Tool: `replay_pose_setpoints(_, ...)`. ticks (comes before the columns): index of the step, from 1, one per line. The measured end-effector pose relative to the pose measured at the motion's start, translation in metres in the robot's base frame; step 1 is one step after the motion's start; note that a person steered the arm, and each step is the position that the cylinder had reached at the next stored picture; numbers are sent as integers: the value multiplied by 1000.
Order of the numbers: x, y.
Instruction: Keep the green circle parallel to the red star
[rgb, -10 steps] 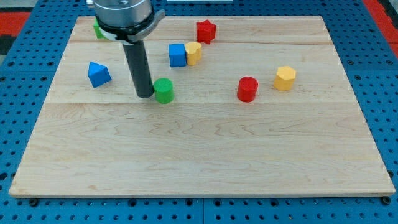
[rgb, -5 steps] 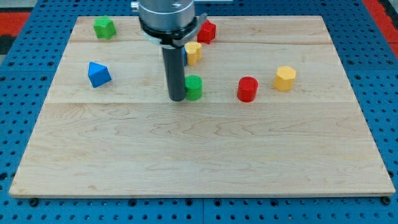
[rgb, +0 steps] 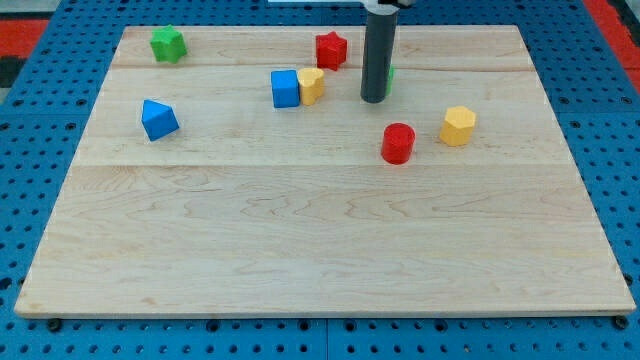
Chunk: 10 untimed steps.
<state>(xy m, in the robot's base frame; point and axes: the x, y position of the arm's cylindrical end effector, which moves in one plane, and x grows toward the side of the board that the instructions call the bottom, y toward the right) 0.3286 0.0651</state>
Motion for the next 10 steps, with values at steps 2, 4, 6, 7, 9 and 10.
replay_pose_setpoints(2, -40, -1)
replay_pose_setpoints(4, -53, -18)
replay_pose_setpoints(6, -71, 9)
replay_pose_setpoints(7, -71, 33)
replay_pose_setpoints(9, -71, 76)
replay_pose_setpoints(10, -71, 81)
